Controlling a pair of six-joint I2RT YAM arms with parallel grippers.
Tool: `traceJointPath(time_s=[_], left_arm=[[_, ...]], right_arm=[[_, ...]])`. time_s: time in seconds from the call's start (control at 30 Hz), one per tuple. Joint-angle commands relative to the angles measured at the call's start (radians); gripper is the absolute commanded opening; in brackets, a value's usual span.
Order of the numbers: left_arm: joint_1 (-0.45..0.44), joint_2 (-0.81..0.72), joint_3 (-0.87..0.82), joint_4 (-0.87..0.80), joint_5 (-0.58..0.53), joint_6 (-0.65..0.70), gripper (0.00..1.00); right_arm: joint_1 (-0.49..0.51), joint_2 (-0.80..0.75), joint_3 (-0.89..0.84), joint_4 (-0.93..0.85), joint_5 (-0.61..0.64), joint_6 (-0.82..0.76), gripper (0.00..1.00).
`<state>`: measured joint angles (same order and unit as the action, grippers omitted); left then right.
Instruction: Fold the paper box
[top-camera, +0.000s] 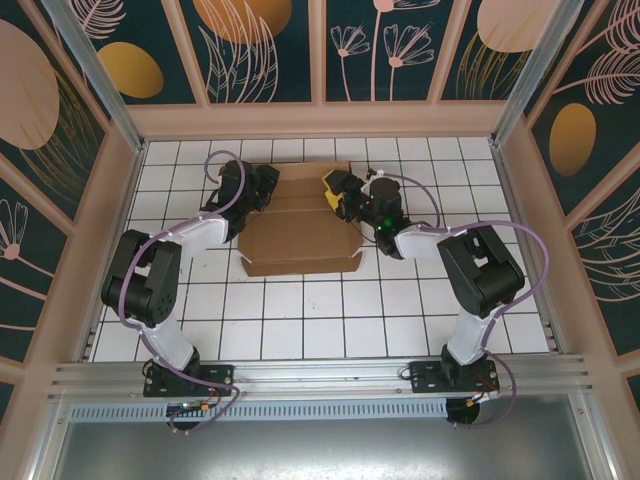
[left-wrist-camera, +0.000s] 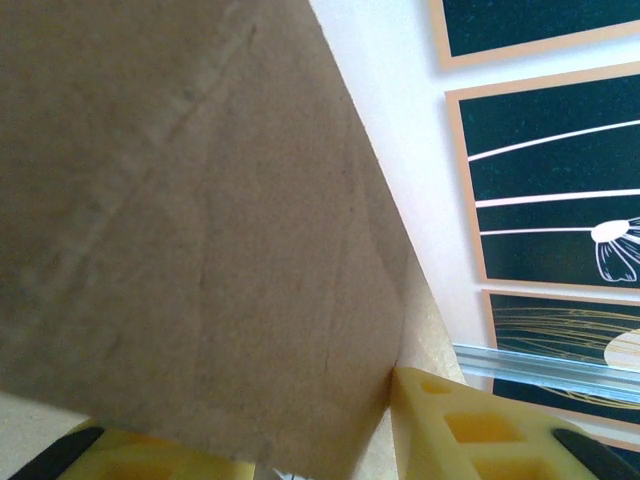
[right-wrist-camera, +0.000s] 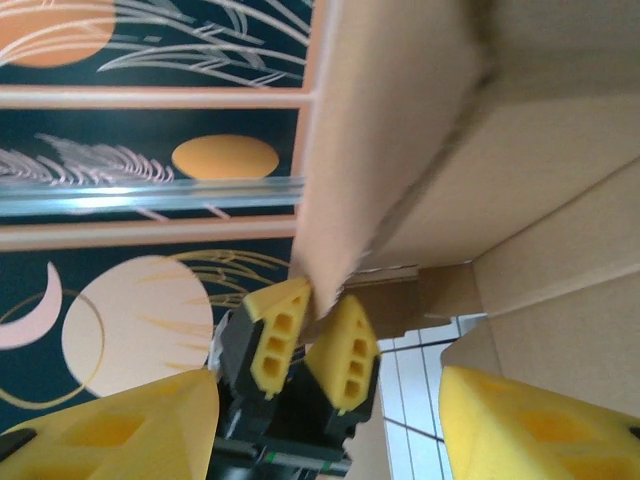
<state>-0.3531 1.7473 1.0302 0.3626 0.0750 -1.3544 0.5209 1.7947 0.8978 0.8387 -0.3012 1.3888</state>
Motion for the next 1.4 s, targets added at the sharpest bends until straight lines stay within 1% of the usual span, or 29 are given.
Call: traceJointPath(time_s=[0.0,0.03,0.07,0.1,0.17,0.23,0.3,0.37,0.43,0.47,0.53,0.63,0.67,0.87,0.97,1.07,1.2,1.23,1.3,1.37], left_arm=[[0.006,0.027,-0.005,-0.035,0.018,-0.010,0.37],[0.010,0.027,-0.004,-0.041,0.019,-0.009,0.37],[0.014,0.027,-0.001,-0.048,0.019,-0.006,0.37],[0.014,0.024,-0.001,-0.052,0.018,-0.002,0.37],[0.017,0.026,0.004,-0.067,0.017,0.004,0.37],[0.019,0.028,0.005,-0.070,0.020,0.005,0.37],[0.019,0.029,0.008,-0.070,0.022,0.006,0.37],[0.020,0.030,0.013,-0.074,0.022,0.010,0.37],[0.020,0.035,0.019,-0.081,0.022,0.013,0.37],[0.019,0.036,0.020,-0.081,0.022,0.014,0.37],[0.020,0.039,0.023,-0.085,0.024,0.014,0.37],[0.021,0.041,0.028,-0.088,0.023,0.017,0.37],[0.022,0.043,0.030,-0.090,0.022,0.017,0.37],[0.022,0.052,0.039,-0.093,0.034,0.010,0.37],[0.022,0.052,0.041,-0.096,0.033,0.008,0.37],[0.021,0.052,0.041,-0.096,0.035,0.010,0.37],[0.022,0.054,0.041,-0.097,0.034,0.010,0.36],[0.021,0.054,0.041,-0.097,0.034,0.008,0.36],[0.022,0.054,0.042,-0.097,0.035,0.006,0.36],[0.021,0.050,0.044,-0.097,0.035,0.006,0.36]], right_arm=[[-0.011,-0.021,-0.008,0.060,0.072,-0.024,0.60],[-0.023,-0.038,-0.003,0.041,0.039,-0.118,0.60],[-0.032,-0.066,0.000,-0.017,0.025,-0.237,0.59],[-0.033,-0.094,0.006,-0.095,0.048,-0.344,0.59],[-0.029,-0.150,0.020,-0.257,0.131,-0.647,0.57],[-0.026,-0.171,0.033,-0.372,0.207,-0.864,0.52],[-0.027,-0.188,0.007,-0.406,0.272,-1.004,0.50],[-0.023,-0.195,-0.022,-0.403,0.327,-1.106,0.50],[-0.019,-0.177,-0.043,-0.380,0.378,-1.207,0.53],[-0.018,-0.166,-0.055,-0.356,0.384,-1.247,0.55],[-0.016,-0.124,-0.051,-0.335,0.410,-1.293,0.59],[-0.016,-0.056,-0.012,-0.330,0.396,-1.347,0.61],[-0.016,-0.041,-0.011,-0.309,0.392,-1.365,0.61],[-0.013,0.035,0.011,-0.175,0.462,-1.449,0.57],[-0.009,0.069,0.020,-0.099,0.459,-1.505,0.56],[-0.006,0.102,0.046,-0.070,0.447,-1.531,0.54],[-0.005,0.146,0.077,-0.052,0.458,-1.541,0.49],[-0.005,0.155,0.081,-0.044,0.466,-1.545,0.45],[-0.005,0.166,0.075,-0.011,0.479,-1.548,0.38],[-0.005,0.174,0.078,0.003,0.490,-1.553,0.28]])
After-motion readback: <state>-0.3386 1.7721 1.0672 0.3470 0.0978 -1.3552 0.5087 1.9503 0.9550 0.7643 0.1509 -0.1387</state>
